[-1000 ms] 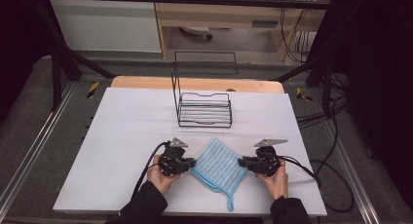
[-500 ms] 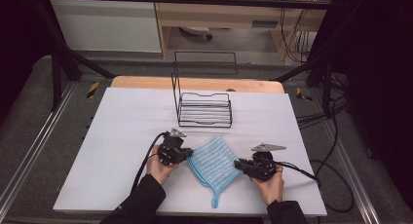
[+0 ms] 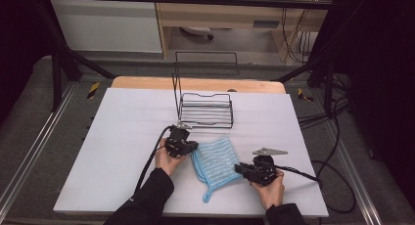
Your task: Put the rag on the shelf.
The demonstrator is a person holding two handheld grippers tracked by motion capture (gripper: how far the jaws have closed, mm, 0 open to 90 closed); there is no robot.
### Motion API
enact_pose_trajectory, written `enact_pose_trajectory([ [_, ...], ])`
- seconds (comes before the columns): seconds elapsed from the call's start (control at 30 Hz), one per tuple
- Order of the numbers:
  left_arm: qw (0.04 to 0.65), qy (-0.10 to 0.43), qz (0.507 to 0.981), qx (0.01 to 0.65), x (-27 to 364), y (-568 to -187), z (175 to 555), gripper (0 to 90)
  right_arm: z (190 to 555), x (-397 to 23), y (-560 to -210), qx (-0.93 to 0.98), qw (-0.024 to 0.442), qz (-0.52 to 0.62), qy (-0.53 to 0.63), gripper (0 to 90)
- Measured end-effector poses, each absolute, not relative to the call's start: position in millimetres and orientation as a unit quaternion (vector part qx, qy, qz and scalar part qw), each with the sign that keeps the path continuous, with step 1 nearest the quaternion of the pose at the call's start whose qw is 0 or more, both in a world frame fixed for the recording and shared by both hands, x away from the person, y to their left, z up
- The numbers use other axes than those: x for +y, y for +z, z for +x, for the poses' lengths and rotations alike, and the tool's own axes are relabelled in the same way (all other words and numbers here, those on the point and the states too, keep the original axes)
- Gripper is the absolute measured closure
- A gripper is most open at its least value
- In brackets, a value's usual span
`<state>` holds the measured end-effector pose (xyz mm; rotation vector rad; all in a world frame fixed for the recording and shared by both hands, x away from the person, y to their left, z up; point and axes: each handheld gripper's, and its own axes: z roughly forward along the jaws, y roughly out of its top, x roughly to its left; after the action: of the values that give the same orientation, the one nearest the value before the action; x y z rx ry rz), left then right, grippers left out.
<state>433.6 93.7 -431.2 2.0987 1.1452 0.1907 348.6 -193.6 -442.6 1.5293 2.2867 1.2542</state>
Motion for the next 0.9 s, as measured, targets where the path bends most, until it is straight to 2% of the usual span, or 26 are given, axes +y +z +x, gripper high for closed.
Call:
enact_pose_trajectory([
  [0.1,0.365,0.064,0.813,0.448,96,-430,432,78.5,350,-194,-444,0.759,0.077,0.506,0.402,66.8],
  [0.2,0.366,0.051,0.818,0.441,102,-421,421,60.0,351,-197,-445,0.765,0.097,0.493,0.402,57.2],
  [0.33,0.368,0.06,0.825,0.425,107,-414,400,44.6,353,-204,-439,0.763,0.113,0.476,0.422,47.4],
  [0.4,0.368,0.062,0.829,0.417,107,-414,388,40.3,355,-206,-437,0.767,0.122,0.465,0.424,44.8],
  [0.57,0.369,0.048,0.842,0.391,101,-423,357,37.0,360,-213,-440,0.771,0.113,0.461,0.424,46.3],
  [0.77,0.372,0.027,0.849,0.374,86,-433,339,44.6,362,-214,-441,0.775,0.103,0.458,0.423,53.7],
  [0.9,0.372,0.028,0.848,0.375,78,-437,337,47.1,362,-213,-443,0.778,0.097,0.454,0.423,55.0],
])
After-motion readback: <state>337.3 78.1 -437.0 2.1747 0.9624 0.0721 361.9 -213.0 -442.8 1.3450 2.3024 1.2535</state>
